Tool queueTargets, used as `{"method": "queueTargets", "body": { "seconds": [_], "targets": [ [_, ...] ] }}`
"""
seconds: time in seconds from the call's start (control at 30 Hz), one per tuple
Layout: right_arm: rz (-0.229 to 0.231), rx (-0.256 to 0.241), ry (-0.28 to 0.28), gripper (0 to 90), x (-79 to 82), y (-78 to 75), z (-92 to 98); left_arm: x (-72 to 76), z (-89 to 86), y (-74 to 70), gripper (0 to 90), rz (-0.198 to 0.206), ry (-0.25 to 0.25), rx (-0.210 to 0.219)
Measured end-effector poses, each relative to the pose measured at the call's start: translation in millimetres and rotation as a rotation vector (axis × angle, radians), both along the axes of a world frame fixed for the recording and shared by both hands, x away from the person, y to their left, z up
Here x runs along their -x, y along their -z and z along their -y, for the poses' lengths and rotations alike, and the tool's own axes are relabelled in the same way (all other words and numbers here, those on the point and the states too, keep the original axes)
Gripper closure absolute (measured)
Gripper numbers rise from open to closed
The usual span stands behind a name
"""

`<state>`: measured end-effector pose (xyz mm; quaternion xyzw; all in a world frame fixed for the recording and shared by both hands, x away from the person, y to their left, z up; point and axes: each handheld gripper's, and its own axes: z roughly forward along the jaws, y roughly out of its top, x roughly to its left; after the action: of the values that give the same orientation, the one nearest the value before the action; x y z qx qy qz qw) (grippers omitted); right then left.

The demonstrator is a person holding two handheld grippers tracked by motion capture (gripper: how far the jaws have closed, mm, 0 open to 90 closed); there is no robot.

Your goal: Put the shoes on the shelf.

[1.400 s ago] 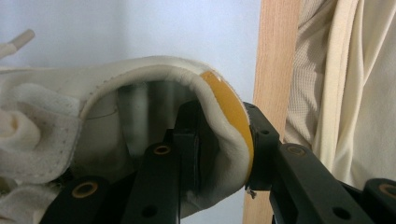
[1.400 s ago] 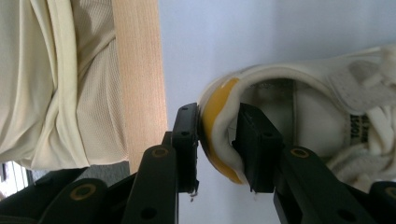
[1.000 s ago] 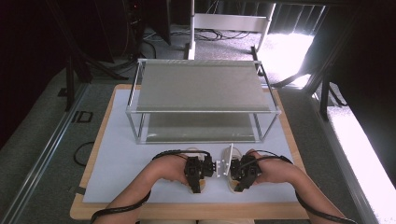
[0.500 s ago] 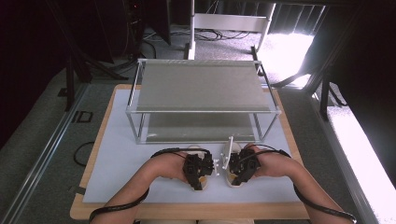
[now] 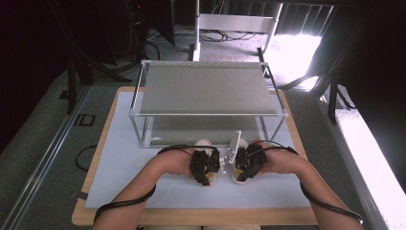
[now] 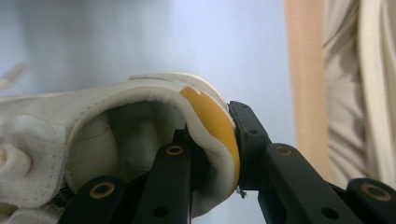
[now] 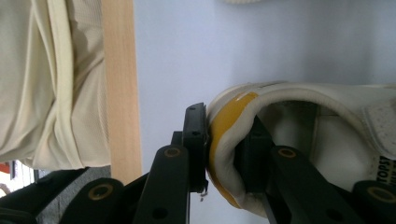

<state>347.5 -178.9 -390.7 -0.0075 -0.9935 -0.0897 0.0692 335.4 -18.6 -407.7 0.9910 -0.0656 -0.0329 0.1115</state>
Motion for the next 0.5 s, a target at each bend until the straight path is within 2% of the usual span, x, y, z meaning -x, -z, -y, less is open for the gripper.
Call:
{"method": "queueTargets", "body": {
  "seconds": [0.03, 0.1, 0.2, 0.27, 0.3, 0.37, 0.4, 0.43, 0.47, 0.5],
  "targets": [
    [-0.001, -0.004, 0.002, 76.4, -1.8, 0.8, 0.7, -3.2, 0.9, -0.4, 78.2, 0.006, 0.017, 0.008],
    [0.003, -0.006, 0.009, 76.4, -4.9, 1.6, 2.0, -7.6, 2.1, -0.4, 78.2, 0.016, 0.012, 0.011],
    [0.008, -0.012, 0.027, 76.4, -10.3, 2.6, 3.7, -12.5, 3.8, 1.6, 78.3, 0.056, 0.036, 0.016],
    [0.018, -0.012, 0.029, 76.3, -15.2, 3.8, 4.3, -15.3, 4.1, 4.2, 78.2, 0.067, 0.039, 0.011],
    [0.024, -0.009, 0.032, 76.4, -17.1, 4.6, 4.2, -18.4, 5.4, 5.5, 78.2, 0.063, 0.076, 0.004],
    [0.03, -0.003, 0.037, 76.3, -22.3, 5.7, 4.3, -19.2, 5.5, 6.9, 78.3, 0.084, 0.069, -0.003],
    [0.025, 0.004, 0.05, 76.3, -24.3, 5.8, 4.2, -22.3, 7.7, 9.5, 78.2, 0.026, 0.128, -0.01],
    [0.026, 0.001, 0.05, 76.4, -30.7, 6.9, 3.8, -22.7, 8.4, 10.3, 78.2, 0.015, 0.134, -0.013],
    [0.026, 0.001, 0.05, 76.3, -30.7, 6.9, 3.8, -17.3, 5.8, 8.8, 78.2, 0.054, 0.049, -0.01],
    [0.027, 0.004, 0.058, 76.3, -33.7, 7.2, 3.3, -17.9, 6.8, 8.5, 78.1, 0.047, 0.051, -0.009]
  ]
}}
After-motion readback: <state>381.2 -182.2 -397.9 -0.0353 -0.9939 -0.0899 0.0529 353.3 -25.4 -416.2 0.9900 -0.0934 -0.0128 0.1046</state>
